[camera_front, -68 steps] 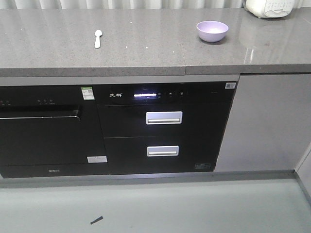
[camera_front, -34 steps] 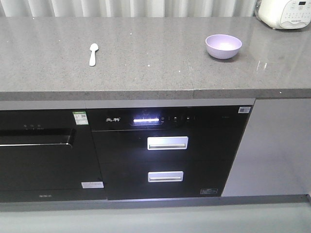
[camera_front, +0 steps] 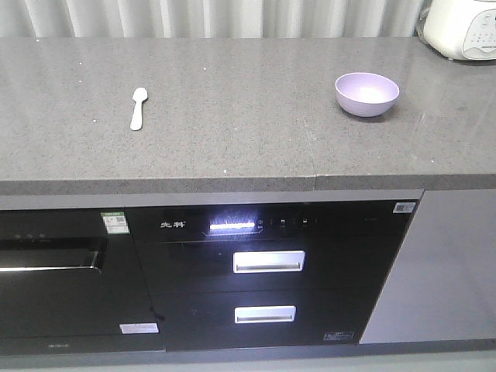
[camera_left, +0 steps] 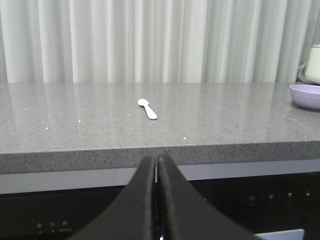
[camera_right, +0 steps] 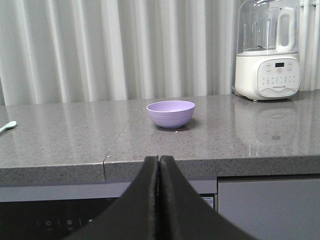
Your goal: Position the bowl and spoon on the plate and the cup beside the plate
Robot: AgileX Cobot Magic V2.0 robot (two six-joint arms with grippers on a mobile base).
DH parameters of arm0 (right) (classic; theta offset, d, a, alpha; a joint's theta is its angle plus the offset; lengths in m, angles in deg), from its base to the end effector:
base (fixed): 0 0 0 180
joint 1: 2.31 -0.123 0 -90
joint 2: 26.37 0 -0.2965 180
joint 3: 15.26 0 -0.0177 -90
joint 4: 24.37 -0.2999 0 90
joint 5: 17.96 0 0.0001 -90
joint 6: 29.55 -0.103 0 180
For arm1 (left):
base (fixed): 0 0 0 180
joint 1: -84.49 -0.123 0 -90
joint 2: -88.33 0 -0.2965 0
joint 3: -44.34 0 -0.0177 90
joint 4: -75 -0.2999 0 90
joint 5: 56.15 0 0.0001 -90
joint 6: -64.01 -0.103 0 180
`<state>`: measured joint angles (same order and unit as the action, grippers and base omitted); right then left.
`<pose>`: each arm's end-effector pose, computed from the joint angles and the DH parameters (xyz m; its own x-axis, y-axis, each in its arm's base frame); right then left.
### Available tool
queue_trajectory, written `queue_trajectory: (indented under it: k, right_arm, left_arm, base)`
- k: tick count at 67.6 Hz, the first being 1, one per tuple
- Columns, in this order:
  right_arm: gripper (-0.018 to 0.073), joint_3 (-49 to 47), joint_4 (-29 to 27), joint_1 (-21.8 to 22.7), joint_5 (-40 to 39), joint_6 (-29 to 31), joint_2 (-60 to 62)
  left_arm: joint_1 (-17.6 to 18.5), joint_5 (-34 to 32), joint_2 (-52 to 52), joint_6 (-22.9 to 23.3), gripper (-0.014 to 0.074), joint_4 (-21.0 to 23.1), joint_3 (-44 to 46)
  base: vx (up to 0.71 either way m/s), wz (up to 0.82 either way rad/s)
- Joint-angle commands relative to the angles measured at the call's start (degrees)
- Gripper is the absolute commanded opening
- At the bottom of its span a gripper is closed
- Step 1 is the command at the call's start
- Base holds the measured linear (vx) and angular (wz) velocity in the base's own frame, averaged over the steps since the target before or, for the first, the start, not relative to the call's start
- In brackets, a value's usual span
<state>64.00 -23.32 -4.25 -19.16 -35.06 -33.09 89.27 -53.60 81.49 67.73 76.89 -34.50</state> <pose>0.1060 0.0036 0.2056 0.0880 0.0808 -0.9928 -0.0412 0.9961 0.0774 0.1059 -0.0090 0.2016 0.0224 -0.0999 -0.9947 0.0874 0.9914 -0.0976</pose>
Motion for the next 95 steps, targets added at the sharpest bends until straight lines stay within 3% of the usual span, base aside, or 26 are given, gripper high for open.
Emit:
queue_trajectory:
  k: [1,95]
  right_arm:
    - [-0.0011,0.4,0.4,0.4,-4.1,0.3,0.2]
    - [-0.0011,0.4,0.4,0.4,-4.1,0.3,0.2]
  left_arm:
    - [-0.2,-4.4,0.8,0.3,-0.0006,0.1,1.0]
    - [-0.2,-4.4,0.8,0.3,-0.0006,0.1,1.0]
  base:
    - [0.18,-0.02]
    - [0.15,0.0]
